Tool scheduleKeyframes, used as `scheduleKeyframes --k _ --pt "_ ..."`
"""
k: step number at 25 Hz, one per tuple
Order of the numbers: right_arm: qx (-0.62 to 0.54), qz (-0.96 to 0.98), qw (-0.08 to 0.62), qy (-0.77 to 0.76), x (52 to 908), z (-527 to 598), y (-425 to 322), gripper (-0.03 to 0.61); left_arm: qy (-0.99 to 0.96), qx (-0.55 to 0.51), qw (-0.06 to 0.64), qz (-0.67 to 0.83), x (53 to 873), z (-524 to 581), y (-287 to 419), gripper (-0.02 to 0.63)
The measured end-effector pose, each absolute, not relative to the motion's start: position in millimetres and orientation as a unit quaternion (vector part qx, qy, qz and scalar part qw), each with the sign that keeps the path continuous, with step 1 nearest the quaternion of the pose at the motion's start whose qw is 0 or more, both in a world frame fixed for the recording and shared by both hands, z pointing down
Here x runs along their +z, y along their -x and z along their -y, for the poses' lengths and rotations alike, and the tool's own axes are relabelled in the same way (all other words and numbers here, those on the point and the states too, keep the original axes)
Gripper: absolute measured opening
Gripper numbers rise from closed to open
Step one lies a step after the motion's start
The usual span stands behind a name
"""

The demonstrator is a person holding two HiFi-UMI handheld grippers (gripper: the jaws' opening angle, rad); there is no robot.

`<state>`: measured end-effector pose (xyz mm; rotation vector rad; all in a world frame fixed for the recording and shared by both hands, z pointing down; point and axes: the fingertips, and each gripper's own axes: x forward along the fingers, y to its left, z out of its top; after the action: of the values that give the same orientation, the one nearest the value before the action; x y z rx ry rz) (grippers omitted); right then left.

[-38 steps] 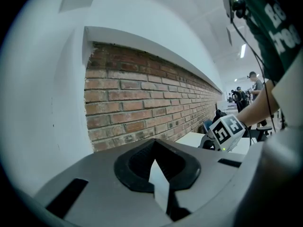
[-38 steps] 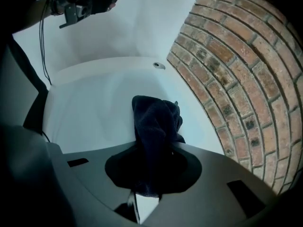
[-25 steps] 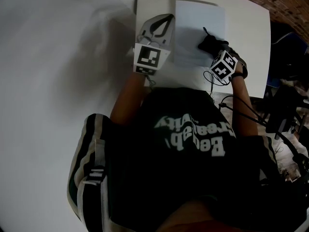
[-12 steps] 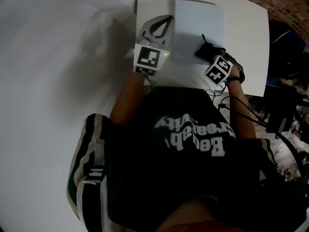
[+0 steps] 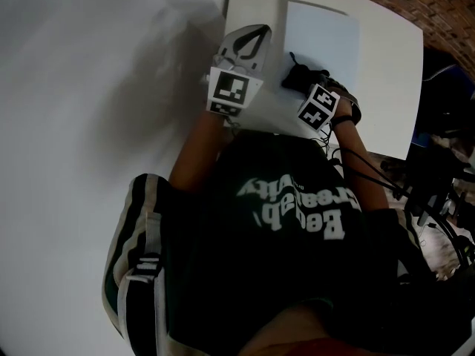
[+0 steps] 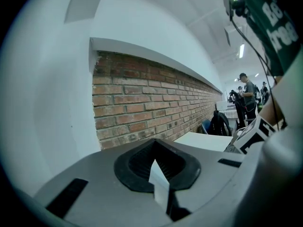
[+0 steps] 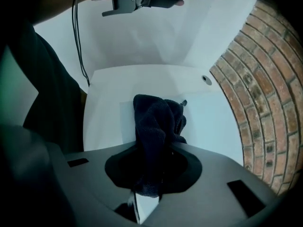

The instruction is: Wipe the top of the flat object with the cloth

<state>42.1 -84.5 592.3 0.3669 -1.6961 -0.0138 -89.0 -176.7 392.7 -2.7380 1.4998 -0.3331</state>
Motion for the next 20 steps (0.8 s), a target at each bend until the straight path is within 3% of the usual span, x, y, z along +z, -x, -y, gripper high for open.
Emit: scheduleKeyframes --k 8,20 --pt "-0.046 0.754 0.643 -0.126 591.1 86.3 4.0 0.061 0.861 -0.106 -0.009 -0.498 394.1 176.5 114.5 -0.003" --pt "-0.054 0.757 0.629 -0.171 590.9 163.8 1.1 0.061 0.849 -0.122 -0.012 -0.514 400.7 183.2 128.5 -0.003"
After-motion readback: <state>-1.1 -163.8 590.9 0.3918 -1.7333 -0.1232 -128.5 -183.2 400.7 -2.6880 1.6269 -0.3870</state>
